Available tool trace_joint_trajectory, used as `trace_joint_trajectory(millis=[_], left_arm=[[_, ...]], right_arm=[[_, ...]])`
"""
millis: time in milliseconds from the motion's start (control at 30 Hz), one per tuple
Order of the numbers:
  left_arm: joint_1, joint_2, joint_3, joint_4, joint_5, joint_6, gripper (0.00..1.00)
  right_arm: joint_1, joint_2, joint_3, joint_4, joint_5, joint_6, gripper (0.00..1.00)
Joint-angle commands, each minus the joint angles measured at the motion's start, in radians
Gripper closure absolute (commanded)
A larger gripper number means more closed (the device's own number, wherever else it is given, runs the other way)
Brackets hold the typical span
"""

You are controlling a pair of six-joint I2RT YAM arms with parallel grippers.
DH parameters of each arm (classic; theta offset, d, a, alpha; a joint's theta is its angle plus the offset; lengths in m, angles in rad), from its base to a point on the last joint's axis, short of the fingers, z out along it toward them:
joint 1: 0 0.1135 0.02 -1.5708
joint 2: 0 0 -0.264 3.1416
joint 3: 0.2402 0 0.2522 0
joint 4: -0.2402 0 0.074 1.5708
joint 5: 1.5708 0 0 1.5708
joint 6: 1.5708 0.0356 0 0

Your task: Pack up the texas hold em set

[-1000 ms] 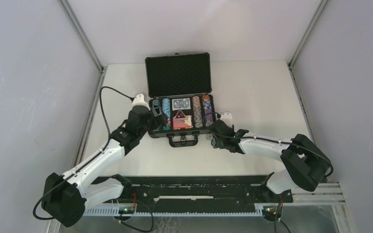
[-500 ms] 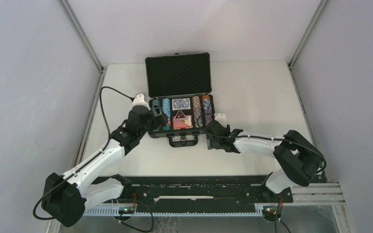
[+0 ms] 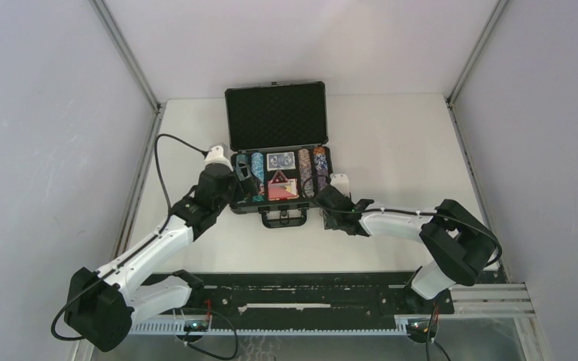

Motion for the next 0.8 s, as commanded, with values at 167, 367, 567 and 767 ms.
trace_joint_trajectory(millis=[167,367,567,767], left_arm=[[-0.004,-0.009,0.006,0.034,0.001,-0.005,0.13],[-0.003,-0.007,0.006,0.035,0.003,-0.005,0.13],[-0.003,-0.004,0.007,0.035,0.006,-0.005,0.13],[-0.003,-0.004,0.006,0.036,0.007,-0.005,0.13]], right_arm=[[0.021,-0.020,0.024,-0.031,0.017,0.009,0.55],[0.018,-0.059,0.050,-0.057,0.034,-0.006,0.56],[0.012,-0.083,0.063,-0.066,0.035,-0.016,0.56],[0.021,-0.071,0.064,-0.070,0.024,-0.012,0.40]])
